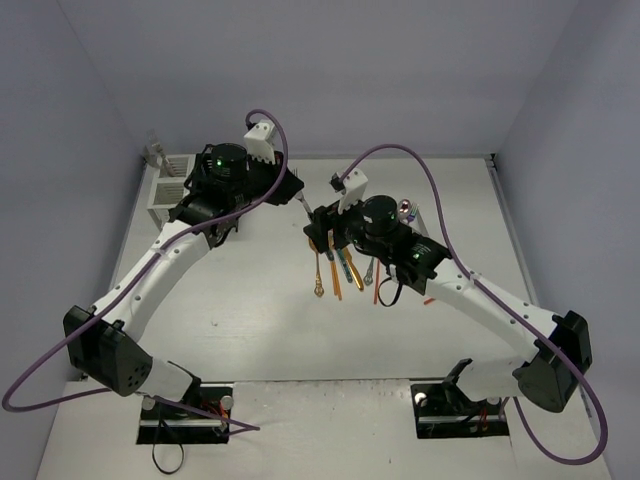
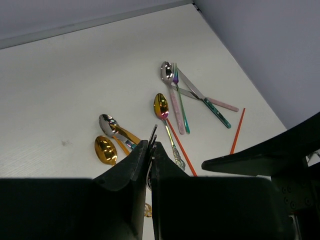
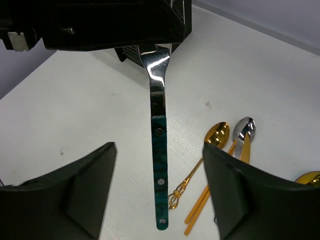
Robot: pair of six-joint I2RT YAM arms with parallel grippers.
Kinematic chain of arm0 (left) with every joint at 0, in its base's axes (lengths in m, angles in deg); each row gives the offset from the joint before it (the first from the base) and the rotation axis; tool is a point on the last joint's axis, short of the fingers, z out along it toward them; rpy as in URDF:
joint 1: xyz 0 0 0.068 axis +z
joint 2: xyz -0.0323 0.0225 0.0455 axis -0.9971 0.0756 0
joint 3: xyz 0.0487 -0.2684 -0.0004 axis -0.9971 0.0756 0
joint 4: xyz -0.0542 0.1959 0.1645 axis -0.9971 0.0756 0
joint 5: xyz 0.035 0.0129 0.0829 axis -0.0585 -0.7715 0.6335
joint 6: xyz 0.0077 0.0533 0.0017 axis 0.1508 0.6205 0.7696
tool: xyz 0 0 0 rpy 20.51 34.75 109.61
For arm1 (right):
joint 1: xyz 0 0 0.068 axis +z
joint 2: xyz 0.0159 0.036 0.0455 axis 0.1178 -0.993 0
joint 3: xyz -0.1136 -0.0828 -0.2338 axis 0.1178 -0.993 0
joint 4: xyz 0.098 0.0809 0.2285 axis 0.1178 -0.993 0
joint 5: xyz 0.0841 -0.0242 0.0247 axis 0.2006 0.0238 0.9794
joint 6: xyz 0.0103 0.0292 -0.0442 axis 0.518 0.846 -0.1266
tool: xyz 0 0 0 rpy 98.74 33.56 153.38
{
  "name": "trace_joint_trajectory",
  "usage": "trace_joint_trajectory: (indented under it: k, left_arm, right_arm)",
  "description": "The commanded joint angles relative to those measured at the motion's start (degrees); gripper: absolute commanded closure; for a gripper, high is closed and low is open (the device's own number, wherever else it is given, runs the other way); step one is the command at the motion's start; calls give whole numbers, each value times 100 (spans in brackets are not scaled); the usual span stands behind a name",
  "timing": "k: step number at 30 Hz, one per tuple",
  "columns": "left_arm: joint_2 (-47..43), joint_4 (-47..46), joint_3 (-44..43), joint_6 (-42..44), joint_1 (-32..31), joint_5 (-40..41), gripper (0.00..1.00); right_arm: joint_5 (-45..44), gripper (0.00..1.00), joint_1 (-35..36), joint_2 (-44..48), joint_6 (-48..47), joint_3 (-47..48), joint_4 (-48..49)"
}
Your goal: Sort the eating utensils into containers
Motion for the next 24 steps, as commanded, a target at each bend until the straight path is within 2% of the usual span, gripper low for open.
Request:
trace_joint_trajectory:
  k: [1, 2, 5, 12, 14, 15, 17, 21, 24]
  left_arm:
    - [-305, -294, -235, 402, 255, 112, 100]
    - [-294, -247, -281, 476, 401, 116, 100]
    - [-221, -27, -503, 734, 937, 80, 100]
    - [243, 694, -1658, 1958, 2364, 569, 100]
    - [418, 689, -2101, 2114, 2913, 799, 100]
    - [516, 689, -2108, 2142, 2921, 803, 100]
    - [900, 601, -2630, 2156, 3382, 922, 100]
    - [1552, 560, -3459, 2313, 3670, 1146, 100]
    - [1997, 486, -3765, 2493, 3778, 1380, 100]
  right_arm:
    - [-181, 24, 0, 92, 44, 196, 536]
    - [-220, 18, -11, 125, 50, 161, 536]
    - [-417, 9, -48, 305, 39, 17, 494]
    - [-904, 4, -163, 908, 164, -541, 227]
    - [-923, 3, -173, 1020, 164, -615, 159]
    - [-941, 3, -173, 1065, 155, -651, 115]
    - [-1020, 2, -199, 1198, 89, -722, -57]
    - [-1219, 0, -263, 1384, 30, -762, -280]
    - [-1230, 0, -334, 1435, 13, -708, -488]
